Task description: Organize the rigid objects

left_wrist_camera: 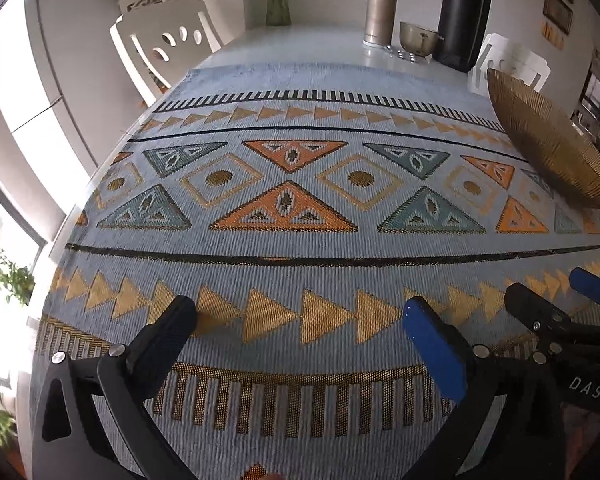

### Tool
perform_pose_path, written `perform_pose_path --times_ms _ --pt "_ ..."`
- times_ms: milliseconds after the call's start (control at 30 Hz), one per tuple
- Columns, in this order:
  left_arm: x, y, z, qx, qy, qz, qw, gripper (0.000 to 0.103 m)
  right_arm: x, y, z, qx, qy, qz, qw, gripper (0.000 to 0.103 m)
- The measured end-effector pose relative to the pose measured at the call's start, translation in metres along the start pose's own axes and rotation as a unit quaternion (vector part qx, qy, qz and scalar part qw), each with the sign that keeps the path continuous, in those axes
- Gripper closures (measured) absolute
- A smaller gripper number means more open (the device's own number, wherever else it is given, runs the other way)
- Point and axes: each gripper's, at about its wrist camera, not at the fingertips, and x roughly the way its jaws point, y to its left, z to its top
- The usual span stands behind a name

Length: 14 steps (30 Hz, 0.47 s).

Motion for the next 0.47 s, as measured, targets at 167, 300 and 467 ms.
perform_pose_path --times_ms 167,300,467 --pt "-0.0002 -0.0008 0.0002 0.000 0.000 0.000 1.0000 0.000 0.0002 0.0011 -0.0040 -0.002 -0.009 -0.006 1.000 0.000" --pt "0.0006 -0.0011 -0.0001 -0.001 0.001 -0.002 1.0000 0.000 -0.0021 0.0005 -0.0060 -0.006 -0.024 -0.002 1.000 0.000" --pt "0.0004 0.0005 0.0000 -0.001 0.000 -0.002 1.0000 0.000 -0.0021 0.0016 -0.0066 -0.005 -0.024 -0.002 1.000 0.000"
